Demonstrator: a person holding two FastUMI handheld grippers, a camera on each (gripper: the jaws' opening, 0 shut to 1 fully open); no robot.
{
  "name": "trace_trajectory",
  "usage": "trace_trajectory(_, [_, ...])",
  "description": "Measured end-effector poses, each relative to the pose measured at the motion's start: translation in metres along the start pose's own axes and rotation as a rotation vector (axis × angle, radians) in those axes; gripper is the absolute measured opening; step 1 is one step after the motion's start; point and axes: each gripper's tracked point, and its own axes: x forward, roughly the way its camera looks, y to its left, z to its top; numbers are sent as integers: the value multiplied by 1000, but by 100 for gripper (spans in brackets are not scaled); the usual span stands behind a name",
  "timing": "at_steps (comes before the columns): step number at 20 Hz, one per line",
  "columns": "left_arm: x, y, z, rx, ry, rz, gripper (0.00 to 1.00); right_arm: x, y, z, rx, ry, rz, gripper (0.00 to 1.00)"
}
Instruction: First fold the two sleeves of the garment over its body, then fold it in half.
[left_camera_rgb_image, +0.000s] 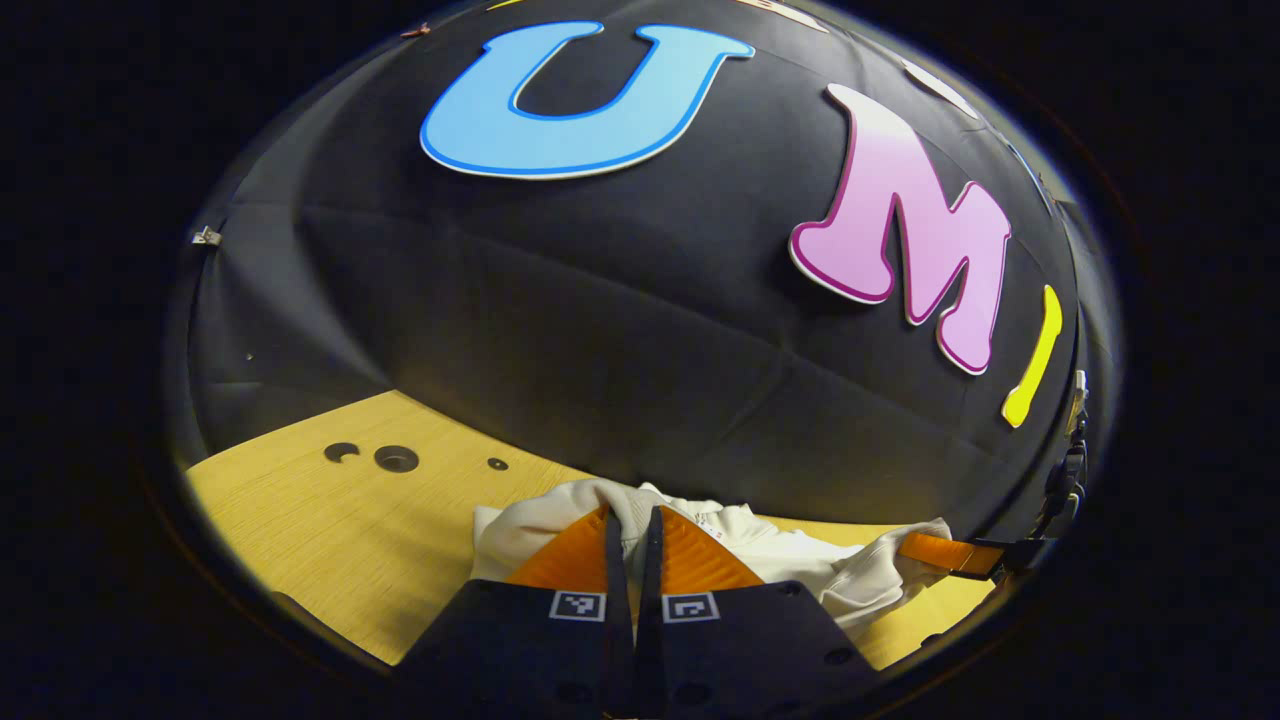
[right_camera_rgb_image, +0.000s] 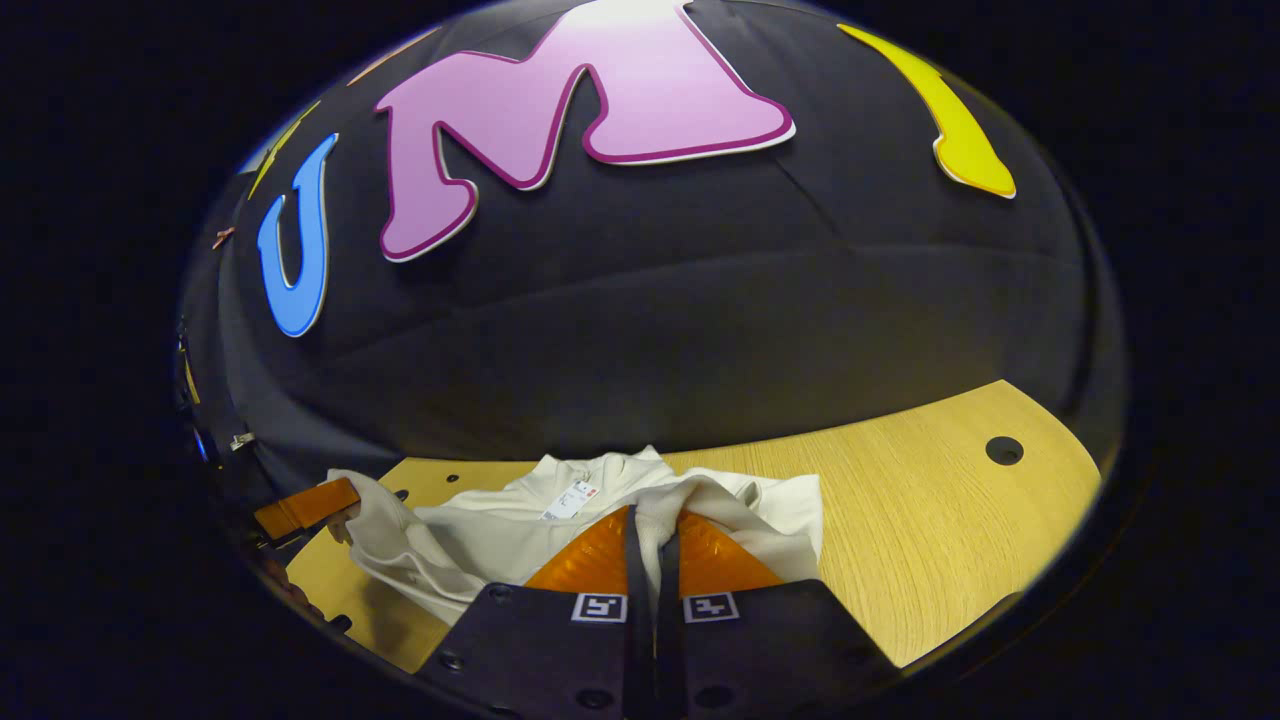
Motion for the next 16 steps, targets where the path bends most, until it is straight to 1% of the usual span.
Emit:
trace_trajectory(1, [12,2,0,2,4,4,6,11,-3,2,-6,-10,-17,6])
trace_trajectory(2, [23,5,-2,-4,15,10,11,18,-6,4,-9,-16,-28,6])
trace_trajectory(3, [33,9,-4,-16,28,21,6,27,-8,5,-16,-21,-41,6])
trace_trajectory(5, [51,19,-5,-13,39,58,6,43,-14,7,-31,-24,-72,6])
trace_trajectory(8, [74,25,-12,23,79,77,6,59,-21,1,-26,-15,-101,6])
trace_trajectory(9, [80,26,-18,36,104,78,6,63,-24,-2,-26,-9,-112,8])
trace_trajectory(10, [86,29,-26,49,123,79,8,65,-26,-6,-29,-4,-114,11])
trace_trajectory(11, [91,33,-30,69,136,90,10,70,-28,-13,-35,3,-114,18])
trace_trajectory(12, [94,38,-34,90,144,98,17,68,-24,-14,-35,10,-100,22])
trace_trajectory(13, [96,39,-34,105,142,103,18,69,-23,-17,-43,13,-91,46])
trace_trajectory(14, [96,41,-33,112,140,109,21,66,-23,-17,-60,14,-94,69])
trace_trajectory(15, [92,39,-28,114,130,114,32,64,-24,-15,-77,10,-92,92])
trace_trajectory(16, [91,37,-23,120,120,121,48,60,-22,-11,-94,4,-91,98])
